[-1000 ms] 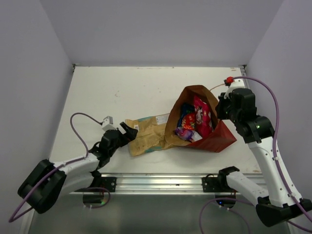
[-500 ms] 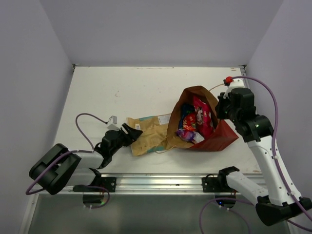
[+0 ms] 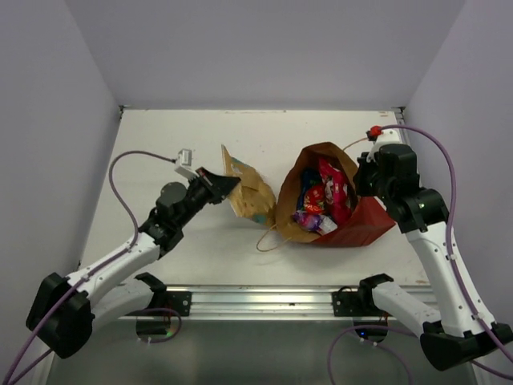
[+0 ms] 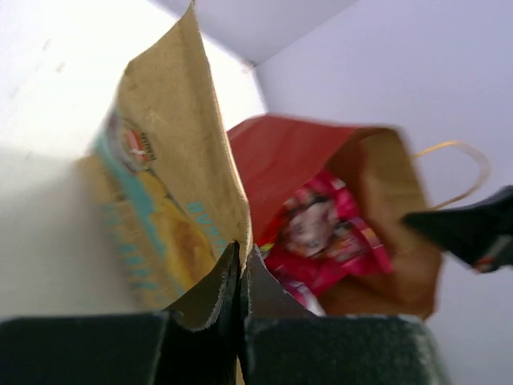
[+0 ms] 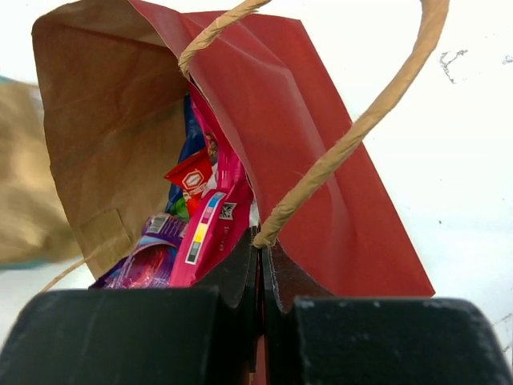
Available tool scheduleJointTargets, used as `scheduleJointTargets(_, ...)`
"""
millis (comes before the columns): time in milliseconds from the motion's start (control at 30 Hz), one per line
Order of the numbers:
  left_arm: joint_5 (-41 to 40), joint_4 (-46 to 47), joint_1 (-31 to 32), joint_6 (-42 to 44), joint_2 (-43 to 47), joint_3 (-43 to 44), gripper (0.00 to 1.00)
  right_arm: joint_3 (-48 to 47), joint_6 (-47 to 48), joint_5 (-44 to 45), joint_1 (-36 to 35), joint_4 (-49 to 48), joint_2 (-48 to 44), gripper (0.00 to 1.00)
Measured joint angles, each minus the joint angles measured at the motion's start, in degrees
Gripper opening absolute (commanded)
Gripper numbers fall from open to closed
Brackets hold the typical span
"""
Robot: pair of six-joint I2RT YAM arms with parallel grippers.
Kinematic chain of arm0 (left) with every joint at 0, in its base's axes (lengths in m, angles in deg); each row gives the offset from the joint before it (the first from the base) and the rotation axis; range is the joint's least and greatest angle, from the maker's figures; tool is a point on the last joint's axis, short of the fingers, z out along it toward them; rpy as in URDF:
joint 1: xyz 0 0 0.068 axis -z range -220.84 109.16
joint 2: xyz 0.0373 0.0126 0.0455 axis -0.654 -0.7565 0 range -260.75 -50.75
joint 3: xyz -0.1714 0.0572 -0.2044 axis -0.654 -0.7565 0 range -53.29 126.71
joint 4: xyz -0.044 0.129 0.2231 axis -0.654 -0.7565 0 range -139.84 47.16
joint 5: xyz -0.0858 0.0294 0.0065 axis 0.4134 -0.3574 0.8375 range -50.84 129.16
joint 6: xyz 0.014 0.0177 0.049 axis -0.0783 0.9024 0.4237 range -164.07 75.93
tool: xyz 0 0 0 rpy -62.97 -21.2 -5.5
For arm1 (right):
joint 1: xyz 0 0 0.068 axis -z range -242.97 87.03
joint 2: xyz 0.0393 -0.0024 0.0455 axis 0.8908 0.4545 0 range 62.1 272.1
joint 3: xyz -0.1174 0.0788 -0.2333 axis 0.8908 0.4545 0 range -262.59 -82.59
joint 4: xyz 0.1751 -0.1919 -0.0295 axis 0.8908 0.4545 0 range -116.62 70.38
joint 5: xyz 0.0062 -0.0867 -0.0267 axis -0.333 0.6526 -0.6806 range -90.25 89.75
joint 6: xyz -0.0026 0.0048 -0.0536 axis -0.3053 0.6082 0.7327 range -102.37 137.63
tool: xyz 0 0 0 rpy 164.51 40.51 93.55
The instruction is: Place the snacks into the paper bag
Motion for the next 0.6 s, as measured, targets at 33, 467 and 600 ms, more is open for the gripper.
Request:
scheduleJointTargets(33, 0.2, -2.6, 0.0, 0.6, 1.0, 3.9, 0.00, 0.0, 0.0, 0.0, 0.0, 0.0, 0.1, 0.00)
scheduleJointTargets(467, 0.8, -14.3, -0.1, 5.4, 7.3, 21.0, 0.00, 0.0, 0.0, 0.0, 0.0, -0.1, 1.3, 0.00)
scheduleJointTargets(600, 0.5, -17.4, -0.1, 6.2, 7.0, 18.9, 0.00, 0.0, 0.0, 0.0, 0.0, -0.1, 1.3, 0.00)
